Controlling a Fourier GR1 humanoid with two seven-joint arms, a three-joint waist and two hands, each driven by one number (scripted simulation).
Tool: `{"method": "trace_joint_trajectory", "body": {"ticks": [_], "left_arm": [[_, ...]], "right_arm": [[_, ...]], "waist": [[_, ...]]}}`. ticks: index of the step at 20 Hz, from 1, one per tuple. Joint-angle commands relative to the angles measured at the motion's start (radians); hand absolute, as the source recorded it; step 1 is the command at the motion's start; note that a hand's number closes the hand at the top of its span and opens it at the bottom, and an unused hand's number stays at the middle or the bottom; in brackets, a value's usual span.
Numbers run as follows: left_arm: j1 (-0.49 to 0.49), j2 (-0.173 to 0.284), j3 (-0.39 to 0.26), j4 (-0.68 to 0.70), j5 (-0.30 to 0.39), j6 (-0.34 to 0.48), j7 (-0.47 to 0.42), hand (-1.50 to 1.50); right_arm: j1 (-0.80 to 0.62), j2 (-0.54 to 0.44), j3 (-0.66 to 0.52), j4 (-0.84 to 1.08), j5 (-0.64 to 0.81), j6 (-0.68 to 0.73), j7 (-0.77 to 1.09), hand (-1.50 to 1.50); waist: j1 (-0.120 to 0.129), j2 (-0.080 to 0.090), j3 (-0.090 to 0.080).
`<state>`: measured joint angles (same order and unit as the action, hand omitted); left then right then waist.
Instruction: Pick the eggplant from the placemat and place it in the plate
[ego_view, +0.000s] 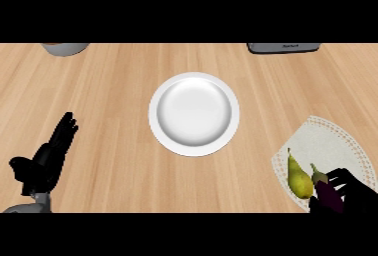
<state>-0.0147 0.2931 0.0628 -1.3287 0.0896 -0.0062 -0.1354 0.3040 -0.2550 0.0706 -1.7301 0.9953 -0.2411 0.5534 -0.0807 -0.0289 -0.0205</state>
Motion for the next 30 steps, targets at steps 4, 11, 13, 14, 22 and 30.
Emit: {"method": "trace_joint_trajectory", "body": {"ticks": [4, 11, 13, 14, 22, 30], "left_arm": [[0.013, -0.014, -0.02, -0.026, -0.019, 0.008, -0.009, 0.0], [-0.027, -0.008, -0.016, 0.035, -0.011, -0.03, -0.034, 0.0], [-0.019, -0.01, -0.031, -0.035, -0.002, -0.037, 0.013, 0.0], [-0.005, -0.036, -0.055, -0.017, -0.039, -0.009, -0.01, 0.0], [-0.054, -0.038, -0.031, -0.032, -0.018, -0.025, 0.029, 0.0], [-0.115, -0.034, -0.02, 0.023, -0.026, -0.029, 0.043, 0.0]], "right_arm": [[0.192, 0.174, 0.267, -0.409, 0.344, -0.038, 0.228, 1.5], [0.202, 0.252, 0.544, -0.668, 0.799, 0.068, 0.364, 1.5], [0.134, 0.253, 0.657, -0.639, 0.916, 0.115, 0.478, 1.5], [0.079, 0.254, 0.703, -0.658, 0.924, 0.178, 0.516, 1.5], [-0.357, 0.255, 0.713, -0.487, 0.818, 0.417, 0.766, 1.5], [-0.66, 0.255, 0.512, -0.176, 0.499, 0.269, 0.785, 1.5]], "waist": [[0.031, 0.013, 0.013], [0.055, 0.023, 0.014], [0.076, 0.023, 0.016], [0.08, 0.026, 0.017], [0.097, 0.031, 0.019], [0.107, 0.039, 0.02]]}}
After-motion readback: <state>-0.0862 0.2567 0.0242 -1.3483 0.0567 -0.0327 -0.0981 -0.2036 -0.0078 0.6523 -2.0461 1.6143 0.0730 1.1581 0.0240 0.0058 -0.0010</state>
